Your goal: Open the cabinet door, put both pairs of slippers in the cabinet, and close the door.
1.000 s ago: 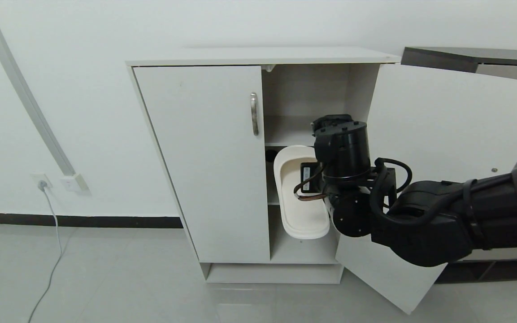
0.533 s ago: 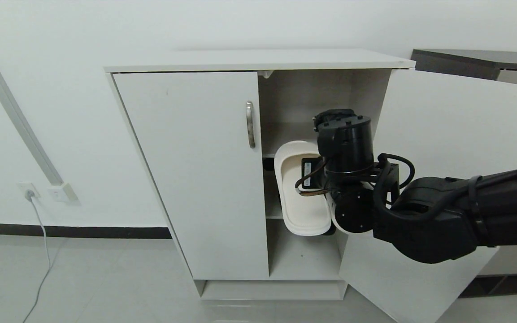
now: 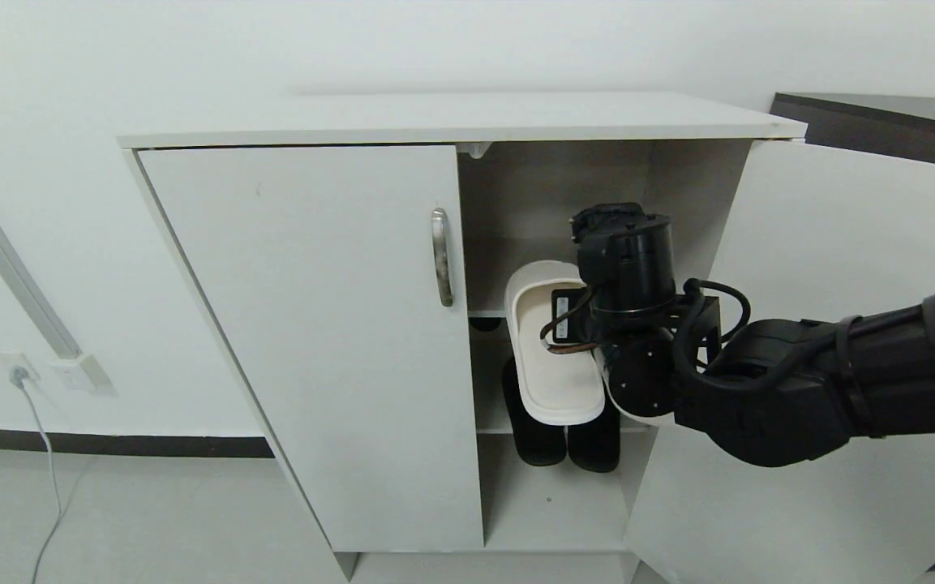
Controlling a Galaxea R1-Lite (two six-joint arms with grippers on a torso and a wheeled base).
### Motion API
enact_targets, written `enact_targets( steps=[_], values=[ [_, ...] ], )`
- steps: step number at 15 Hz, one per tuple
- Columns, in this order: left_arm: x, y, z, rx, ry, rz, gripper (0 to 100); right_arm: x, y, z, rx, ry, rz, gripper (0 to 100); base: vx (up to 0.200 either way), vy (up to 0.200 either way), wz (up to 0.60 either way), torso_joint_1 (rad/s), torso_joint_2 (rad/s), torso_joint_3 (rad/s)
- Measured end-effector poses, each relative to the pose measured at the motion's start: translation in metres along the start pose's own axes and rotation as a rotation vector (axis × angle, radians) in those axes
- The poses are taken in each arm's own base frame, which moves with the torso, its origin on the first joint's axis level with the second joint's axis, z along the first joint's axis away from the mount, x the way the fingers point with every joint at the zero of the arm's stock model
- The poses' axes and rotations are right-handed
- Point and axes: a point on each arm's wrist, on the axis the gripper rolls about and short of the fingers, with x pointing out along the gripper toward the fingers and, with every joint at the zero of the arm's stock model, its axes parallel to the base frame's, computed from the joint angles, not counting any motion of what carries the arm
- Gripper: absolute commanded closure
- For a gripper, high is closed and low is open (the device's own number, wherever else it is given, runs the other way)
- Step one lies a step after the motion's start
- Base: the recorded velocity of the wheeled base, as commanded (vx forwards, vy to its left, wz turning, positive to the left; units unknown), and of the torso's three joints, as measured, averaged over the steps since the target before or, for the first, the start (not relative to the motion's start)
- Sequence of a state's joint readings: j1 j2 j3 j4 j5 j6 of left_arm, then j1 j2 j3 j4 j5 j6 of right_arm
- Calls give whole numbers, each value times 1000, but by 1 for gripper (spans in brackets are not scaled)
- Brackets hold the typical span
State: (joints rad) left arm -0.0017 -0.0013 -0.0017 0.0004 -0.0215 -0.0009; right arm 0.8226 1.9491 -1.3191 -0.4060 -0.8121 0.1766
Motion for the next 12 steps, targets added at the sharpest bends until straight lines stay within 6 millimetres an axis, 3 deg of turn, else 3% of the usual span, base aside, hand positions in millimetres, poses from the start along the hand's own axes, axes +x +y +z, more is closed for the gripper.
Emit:
enact_targets(
  steps=[7,12],
  values=[
    [0,0,0,0,0,0,100,24,-4,3,0,-3,-25,100,0,0,0,0,0,0],
    [0,0,0,0,0,1,100,27,-4,0,1,2,-32,100,0,0,0,0,0,0]
  ],
)
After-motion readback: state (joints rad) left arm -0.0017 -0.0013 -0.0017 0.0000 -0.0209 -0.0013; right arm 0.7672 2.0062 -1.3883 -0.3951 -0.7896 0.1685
